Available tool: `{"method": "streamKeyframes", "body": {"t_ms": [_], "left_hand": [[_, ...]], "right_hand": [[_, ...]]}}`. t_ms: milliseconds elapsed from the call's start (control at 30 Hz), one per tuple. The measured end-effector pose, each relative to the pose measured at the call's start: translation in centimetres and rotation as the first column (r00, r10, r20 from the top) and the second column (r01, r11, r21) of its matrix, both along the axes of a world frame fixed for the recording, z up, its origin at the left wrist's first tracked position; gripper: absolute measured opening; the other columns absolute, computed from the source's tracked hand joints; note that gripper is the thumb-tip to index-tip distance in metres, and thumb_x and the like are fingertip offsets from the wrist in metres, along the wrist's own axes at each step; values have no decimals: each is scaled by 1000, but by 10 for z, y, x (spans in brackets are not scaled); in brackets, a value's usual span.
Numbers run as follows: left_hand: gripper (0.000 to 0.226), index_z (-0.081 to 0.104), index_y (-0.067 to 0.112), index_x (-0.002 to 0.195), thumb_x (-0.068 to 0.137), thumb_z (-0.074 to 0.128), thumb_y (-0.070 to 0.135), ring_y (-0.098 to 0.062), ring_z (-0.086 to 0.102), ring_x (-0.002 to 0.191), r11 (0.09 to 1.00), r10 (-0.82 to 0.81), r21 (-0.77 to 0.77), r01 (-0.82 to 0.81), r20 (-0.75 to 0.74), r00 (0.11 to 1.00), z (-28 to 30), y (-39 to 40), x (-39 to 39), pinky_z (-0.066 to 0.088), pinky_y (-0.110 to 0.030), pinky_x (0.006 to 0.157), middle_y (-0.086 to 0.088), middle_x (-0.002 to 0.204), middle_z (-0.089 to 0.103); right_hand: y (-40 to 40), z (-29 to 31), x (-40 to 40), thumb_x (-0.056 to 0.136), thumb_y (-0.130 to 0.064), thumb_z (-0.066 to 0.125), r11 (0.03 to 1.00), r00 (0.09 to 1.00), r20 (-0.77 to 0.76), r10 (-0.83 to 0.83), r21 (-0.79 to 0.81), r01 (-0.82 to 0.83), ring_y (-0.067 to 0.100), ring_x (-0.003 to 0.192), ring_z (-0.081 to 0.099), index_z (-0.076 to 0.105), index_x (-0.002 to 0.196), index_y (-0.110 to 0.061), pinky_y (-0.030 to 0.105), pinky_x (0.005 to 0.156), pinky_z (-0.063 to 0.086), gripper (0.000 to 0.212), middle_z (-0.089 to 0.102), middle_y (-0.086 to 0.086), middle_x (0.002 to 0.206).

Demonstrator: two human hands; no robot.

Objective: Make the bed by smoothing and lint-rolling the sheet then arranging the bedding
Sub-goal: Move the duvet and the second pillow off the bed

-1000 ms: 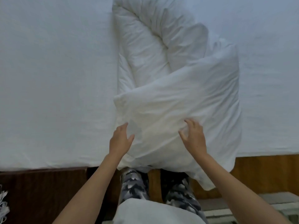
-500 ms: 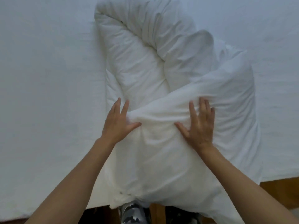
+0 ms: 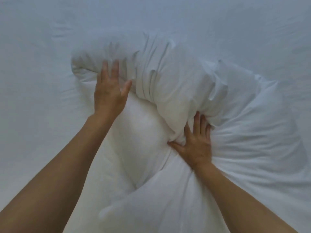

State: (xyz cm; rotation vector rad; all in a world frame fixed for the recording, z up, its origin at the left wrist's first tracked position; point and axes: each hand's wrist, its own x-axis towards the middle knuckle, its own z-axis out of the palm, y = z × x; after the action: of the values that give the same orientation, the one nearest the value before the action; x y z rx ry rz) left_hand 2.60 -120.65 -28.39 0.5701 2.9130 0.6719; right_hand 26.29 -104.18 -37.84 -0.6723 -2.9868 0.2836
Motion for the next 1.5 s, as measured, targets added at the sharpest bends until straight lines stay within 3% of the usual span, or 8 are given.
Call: {"method": "streamKeyframes", "body": {"t_ms": [300, 500, 767, 900, 1000, 1133, 1367, 1500], "left_hand": [[117, -2, 15, 155, 73, 54, 78, -40, 21, 143, 909, -81, -398, 126, 129, 988, -42, 71, -142, 11, -51, 118, -26, 154, 23], [82, 55, -3, 113, 68, 30, 62, -48, 55, 102, 897, -136, -423, 129, 13, 991, -52, 69, -130, 41, -47, 86, -32, 112, 59], [38, 62, 6, 103, 89, 53, 40, -43, 59, 97, 947, -65, -318, 42, -61, 996, -25, 32, -40, 37, -39, 72, -23, 106, 65], [43, 63, 14, 103, 90, 52, 54, -40, 60, 97, 991, -1, -137, -1, -17, 1000, 35, 15, 55, 36, -38, 69, -17, 103, 68], [43, 62, 15, 96, 90, 49, 56, -40, 61, 89, 998, 58, 31, -59, 31, 998, 83, 2, 148, 39, -38, 66, -14, 93, 69], [47, 55, 13, 75, 85, 44, 58, -35, 60, 59, 975, 102, 190, -114, 68, 992, 146, -16, 281, 37, -32, 48, -9, 63, 61], [37, 53, 12, 61, 86, 55, 39, -4, 44, 45, 899, 184, 391, -196, 71, 980, 230, -39, 476, 25, -15, 45, 7, 52, 52], [33, 55, 10, 59, 86, 53, 30, -7, 47, 43, 922, 173, 344, -179, 50, 984, 216, -42, 559, 25, -16, 46, 3, 50, 53]], "right_hand": [[11, -62, -28, 79, -70, 57, 1000, 981, -194, -2, -12, -1, 42, 138, 30, 35, 143, -12, 44, 117, 17, 89, 37, 33, 143], [13, -67, -30, 78, -65, 59, 999, 974, -226, 18, -32, -26, 40, 138, 28, 25, 147, -19, 44, 118, 17, 90, 34, 32, 145], [12, -47, -32, 83, -71, 48, 989, 985, -173, -11, -147, -15, 37, 141, 28, 40, 144, -6, 43, 119, 18, 89, 36, 27, 148], [7, 17, -21, 79, -49, 63, 894, 972, -177, -155, -444, 62, 34, 115, 59, 66, 114, -1, 34, 101, 39, 59, 66, 21, 115], [-2, 89, 21, 77, -17, 62, 565, 731, -144, -667, -737, 371, 20, 82, 63, 64, 80, -11, 27, 69, 40, 7, 68, 11, 82], [-9, 192, 111, 81, -2, 49, 413, 475, -226, -851, -846, 337, 10, 92, 58, 61, 100, -13, 18, 80, 47, 25, 64, 9, 105], [4, 341, 203, 92, -39, 53, 877, 826, -543, -151, -459, -141, 23, 132, 41, 54, 128, -9, 39, 111, 34, 46, 46, 6, 139], [0, 372, 214, 87, -59, 51, 828, 820, -331, 468, -159, -537, 30, 137, 37, 60, 128, -18, 48, 115, 26, 59, 51, 9, 141]]}}
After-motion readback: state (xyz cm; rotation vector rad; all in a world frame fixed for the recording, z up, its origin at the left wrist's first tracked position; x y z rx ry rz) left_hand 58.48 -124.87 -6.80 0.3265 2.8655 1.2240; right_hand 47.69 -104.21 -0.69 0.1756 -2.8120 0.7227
